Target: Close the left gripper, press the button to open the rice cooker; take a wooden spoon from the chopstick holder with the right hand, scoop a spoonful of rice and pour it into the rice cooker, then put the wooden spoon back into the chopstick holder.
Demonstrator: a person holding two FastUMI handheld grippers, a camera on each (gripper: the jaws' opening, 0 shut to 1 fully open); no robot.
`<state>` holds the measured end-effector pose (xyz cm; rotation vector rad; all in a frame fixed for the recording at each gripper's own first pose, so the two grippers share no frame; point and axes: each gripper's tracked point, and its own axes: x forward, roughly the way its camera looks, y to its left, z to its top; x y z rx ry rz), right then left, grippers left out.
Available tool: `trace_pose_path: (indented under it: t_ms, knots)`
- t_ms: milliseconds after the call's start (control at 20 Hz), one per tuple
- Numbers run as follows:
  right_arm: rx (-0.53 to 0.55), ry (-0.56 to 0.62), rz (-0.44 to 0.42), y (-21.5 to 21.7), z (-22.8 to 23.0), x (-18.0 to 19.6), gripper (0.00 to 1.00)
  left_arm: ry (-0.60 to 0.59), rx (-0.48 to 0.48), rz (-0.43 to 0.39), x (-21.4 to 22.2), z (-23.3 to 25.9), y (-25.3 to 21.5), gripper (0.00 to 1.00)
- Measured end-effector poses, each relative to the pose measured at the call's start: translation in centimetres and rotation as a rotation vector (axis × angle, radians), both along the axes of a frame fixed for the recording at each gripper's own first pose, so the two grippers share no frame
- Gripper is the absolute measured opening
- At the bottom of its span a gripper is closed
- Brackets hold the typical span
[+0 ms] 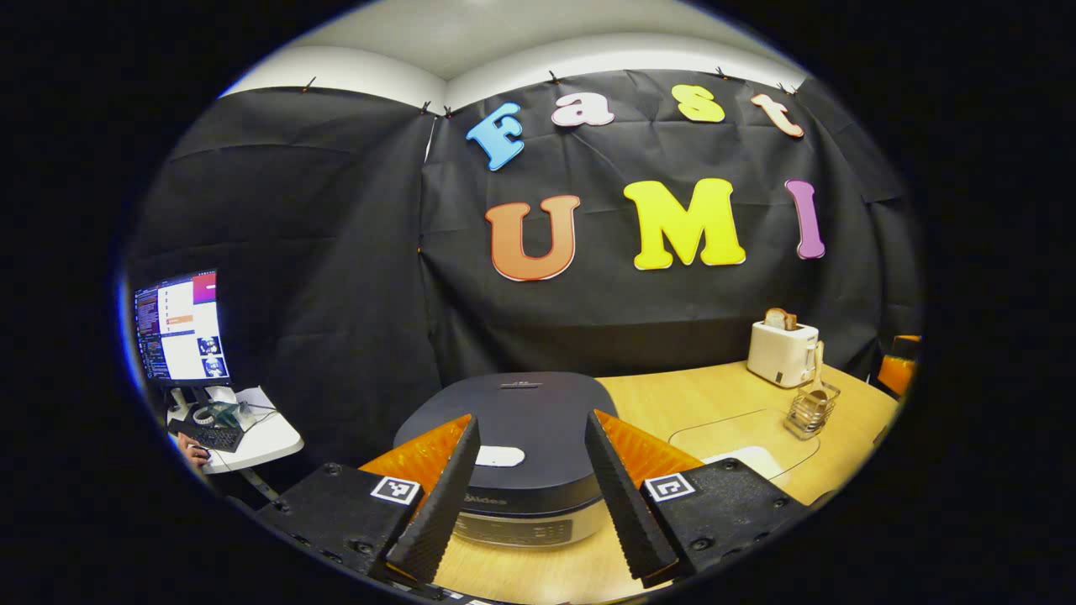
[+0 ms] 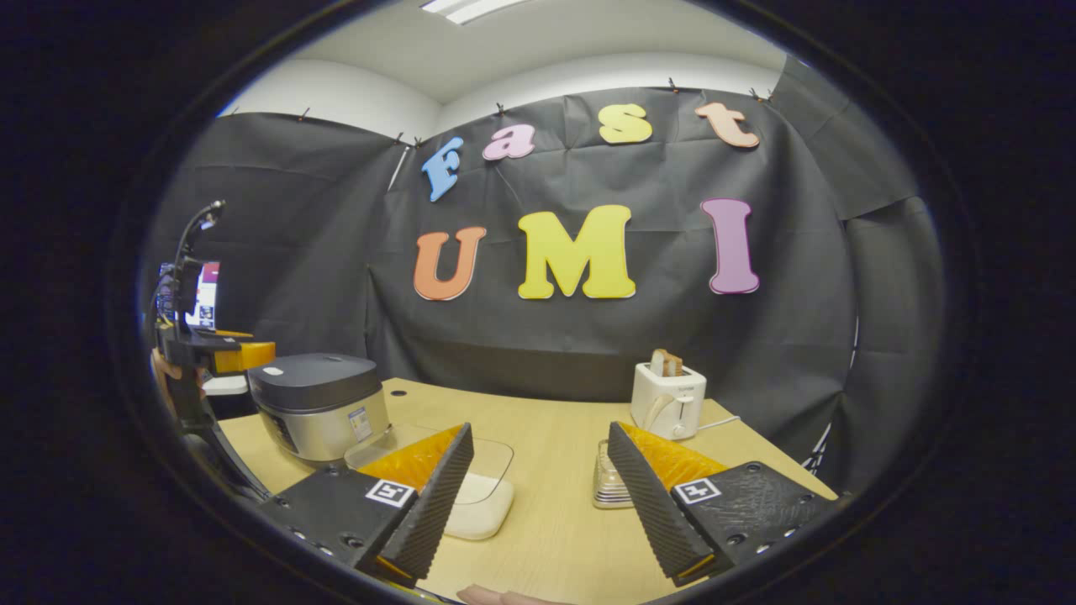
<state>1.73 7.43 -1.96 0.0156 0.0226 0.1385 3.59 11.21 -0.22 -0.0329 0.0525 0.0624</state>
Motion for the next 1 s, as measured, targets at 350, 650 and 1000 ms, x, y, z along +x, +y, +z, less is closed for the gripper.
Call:
trace_pose_path:
  t_ms: [350,650,1000]
  knots:
    - [0.024,0.002,-0.059,-1.3,1.0,-1.5,0.92,-0.053,0.016,-0.072,-3.1,2.6,-7.4,0.82]
    - [0.066,-0.039,-0.076,-1.9,2.6,-2.8,0.92,-0.028,-0.009,-0.155,-4.2,0.6,-13.4,0.82]
    - [0.076,0.012,-0.049,-0.2,1.0,-2.5,0.92,-0.033,0.009,-0.199,-4.7,-0.7,-16.0,0.83]
